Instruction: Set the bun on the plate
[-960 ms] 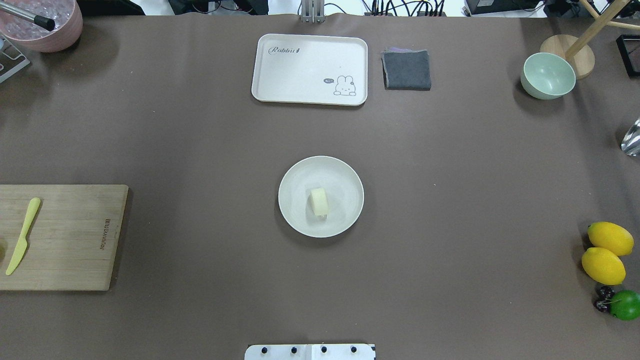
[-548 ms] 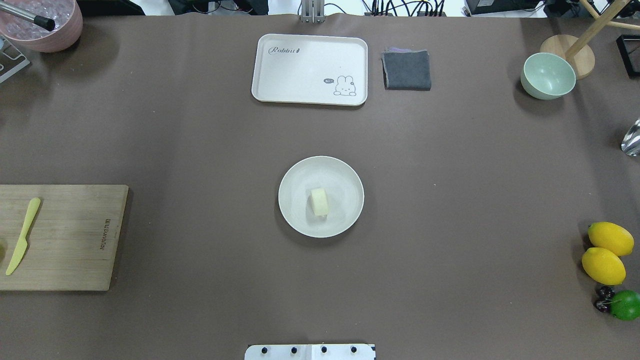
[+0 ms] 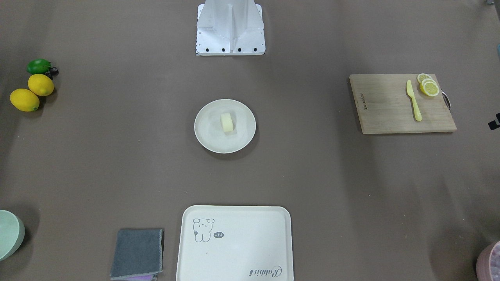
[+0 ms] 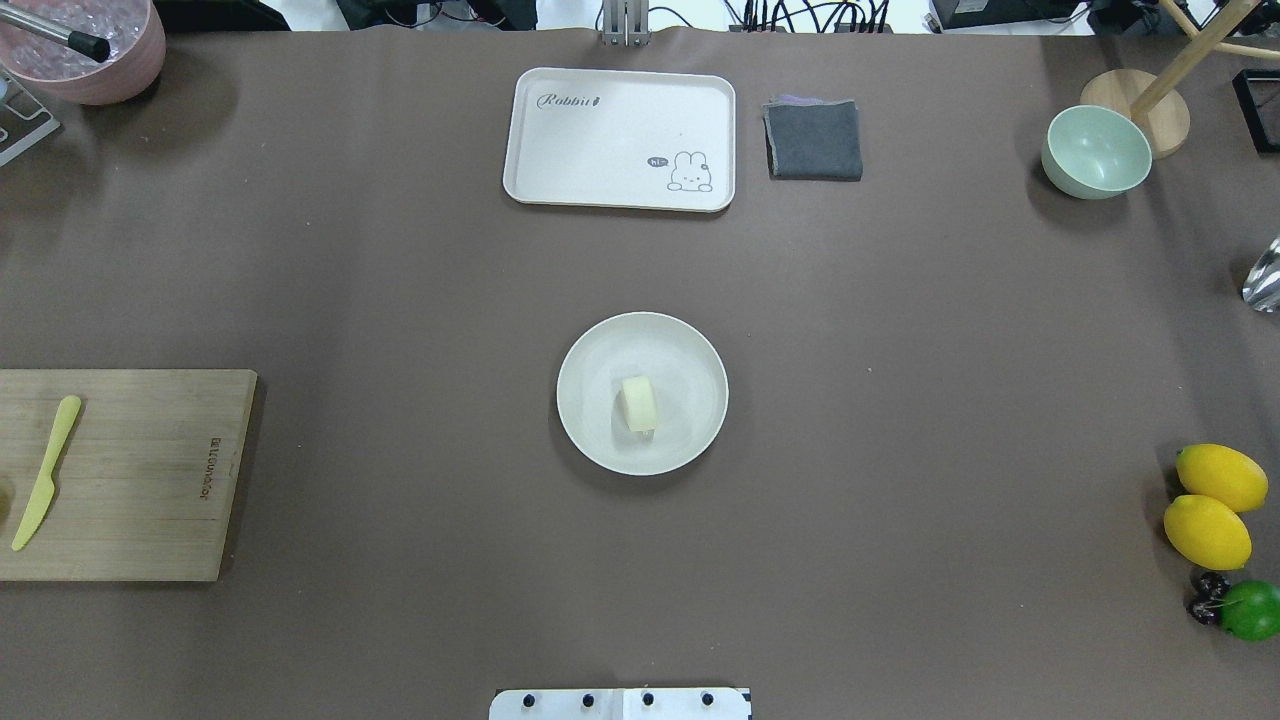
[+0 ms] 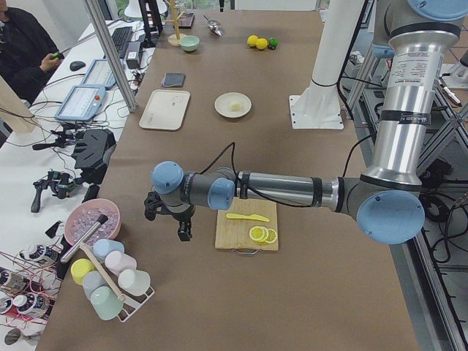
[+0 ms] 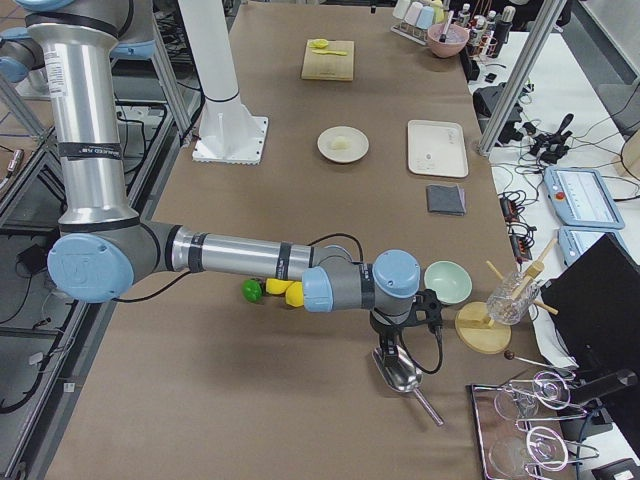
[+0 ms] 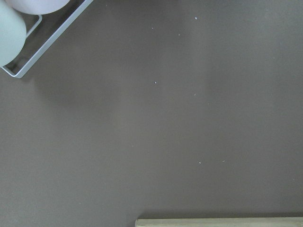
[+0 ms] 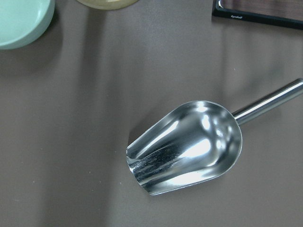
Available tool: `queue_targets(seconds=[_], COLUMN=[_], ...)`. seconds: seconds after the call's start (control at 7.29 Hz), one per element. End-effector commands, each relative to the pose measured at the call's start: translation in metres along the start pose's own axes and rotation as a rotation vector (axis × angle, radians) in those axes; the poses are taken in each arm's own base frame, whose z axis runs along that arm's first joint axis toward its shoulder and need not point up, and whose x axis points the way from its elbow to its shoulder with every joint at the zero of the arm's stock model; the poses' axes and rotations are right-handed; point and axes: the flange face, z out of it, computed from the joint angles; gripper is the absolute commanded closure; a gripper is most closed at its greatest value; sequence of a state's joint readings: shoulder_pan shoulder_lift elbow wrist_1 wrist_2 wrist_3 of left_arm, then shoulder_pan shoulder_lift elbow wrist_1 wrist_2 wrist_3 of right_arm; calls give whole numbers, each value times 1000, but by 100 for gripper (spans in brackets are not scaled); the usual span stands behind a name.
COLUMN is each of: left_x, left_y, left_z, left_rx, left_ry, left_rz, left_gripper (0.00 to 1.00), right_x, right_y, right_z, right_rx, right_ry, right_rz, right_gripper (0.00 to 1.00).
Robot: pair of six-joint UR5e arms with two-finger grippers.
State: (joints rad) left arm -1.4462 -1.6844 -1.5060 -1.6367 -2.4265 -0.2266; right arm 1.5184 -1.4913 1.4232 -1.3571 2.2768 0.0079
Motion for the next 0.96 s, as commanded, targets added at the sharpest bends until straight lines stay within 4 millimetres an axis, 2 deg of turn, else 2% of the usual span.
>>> queue_targets(seconds=[0.0, 0.14, 0.41, 0.55, 0.82], left_x=[1, 6, 10, 21, 22], left_y=[-2, -3, 1, 2, 2], left_z=[0, -4, -9, -18, -19], left_rx=[2, 18, 51, 68, 66], left_ry=[-12, -6, 13, 18, 19], left_rz=[4, 23, 61, 82, 79], left_gripper=[2, 2, 2, 2, 2], right_x=[-13, -13, -32, -41, -70], right_y=[-2, 3, -5, -12, -21], right_z=[1, -6, 4, -1, 16], right_rx=[1, 9, -3, 8, -22], right_ry=[29, 11, -6, -12, -17], right_rz=[-48, -45, -81, -97, -151], right_gripper=[0, 0, 0, 0, 0])
